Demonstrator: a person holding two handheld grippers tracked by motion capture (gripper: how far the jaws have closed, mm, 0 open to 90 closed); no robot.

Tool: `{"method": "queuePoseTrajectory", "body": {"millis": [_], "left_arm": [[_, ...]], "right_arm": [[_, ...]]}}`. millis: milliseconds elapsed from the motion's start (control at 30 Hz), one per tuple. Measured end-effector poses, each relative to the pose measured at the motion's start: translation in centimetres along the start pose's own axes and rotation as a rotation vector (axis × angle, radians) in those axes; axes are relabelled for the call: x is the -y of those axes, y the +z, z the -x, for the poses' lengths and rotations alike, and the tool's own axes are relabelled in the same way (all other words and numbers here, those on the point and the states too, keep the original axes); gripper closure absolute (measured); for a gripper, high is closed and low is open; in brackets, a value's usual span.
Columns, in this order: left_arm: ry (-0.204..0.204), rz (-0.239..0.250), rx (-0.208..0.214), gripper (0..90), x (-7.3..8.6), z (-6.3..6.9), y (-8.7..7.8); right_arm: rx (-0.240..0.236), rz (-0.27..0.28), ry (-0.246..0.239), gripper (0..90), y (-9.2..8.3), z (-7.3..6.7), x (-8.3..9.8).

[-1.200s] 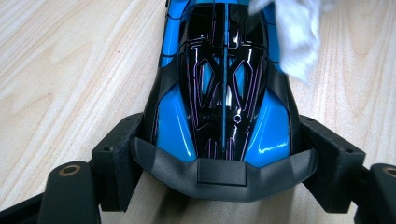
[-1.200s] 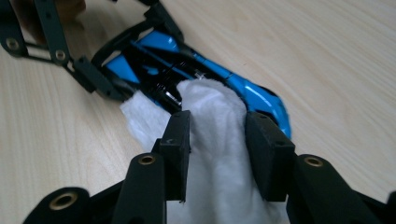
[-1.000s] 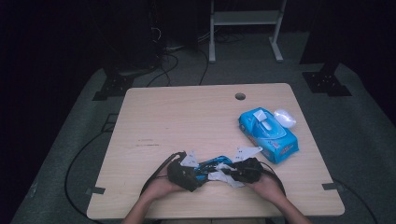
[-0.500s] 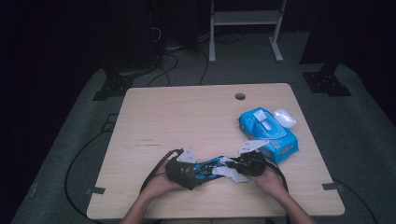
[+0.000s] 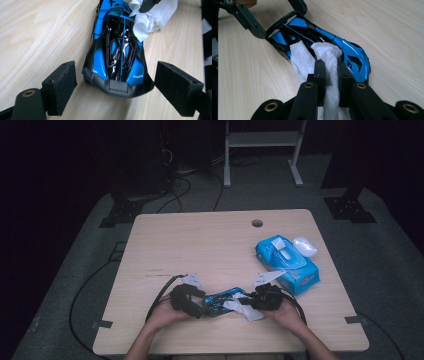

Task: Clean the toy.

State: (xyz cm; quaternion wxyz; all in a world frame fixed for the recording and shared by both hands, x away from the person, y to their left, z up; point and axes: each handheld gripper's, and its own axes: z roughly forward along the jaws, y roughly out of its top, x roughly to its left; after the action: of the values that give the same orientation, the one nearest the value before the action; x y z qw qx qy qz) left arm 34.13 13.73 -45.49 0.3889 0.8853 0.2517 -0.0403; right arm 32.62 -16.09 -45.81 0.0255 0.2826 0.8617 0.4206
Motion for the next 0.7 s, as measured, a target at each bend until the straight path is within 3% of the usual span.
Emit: {"method": "queuePoseTrajectory", "body": {"millis": [100,200,333,600,633,700], "left_arm": [[-0.042,0.027,0.011,21.1,0.2,-0.5,-0.6],[-0.042,-0.009,0.012,26.9,0.3,-0.5,-0.3],[-0.076,-0.002,0.039,30.9,0.2,-0.6,0.0],[-0.190,-0.006,0.084,37.3,0.3,-1.0,0.3],[-0.190,-0.010,0.059,40.2,0.4,-0.9,0.5],[-0.206,-0.009,0.058,41.0,0.3,-1.0,0.9]], "right_arm": [[0.018,-0.002,-0.001,80.5,-0.1,0.1,-0.1],[0.035,0.001,0.005,80.6,-0.3,0.5,-0.3],[0.032,-0.013,0.009,81.0,0.0,0.5,-0.3],[0.053,-0.001,-0.018,82.8,-0.1,0.1,0.1],[0.055,0.001,-0.022,82.8,-0.1,0.0,0.1],[0.052,0.009,-0.021,83.5,0.0,-0.1,0.2]]}}
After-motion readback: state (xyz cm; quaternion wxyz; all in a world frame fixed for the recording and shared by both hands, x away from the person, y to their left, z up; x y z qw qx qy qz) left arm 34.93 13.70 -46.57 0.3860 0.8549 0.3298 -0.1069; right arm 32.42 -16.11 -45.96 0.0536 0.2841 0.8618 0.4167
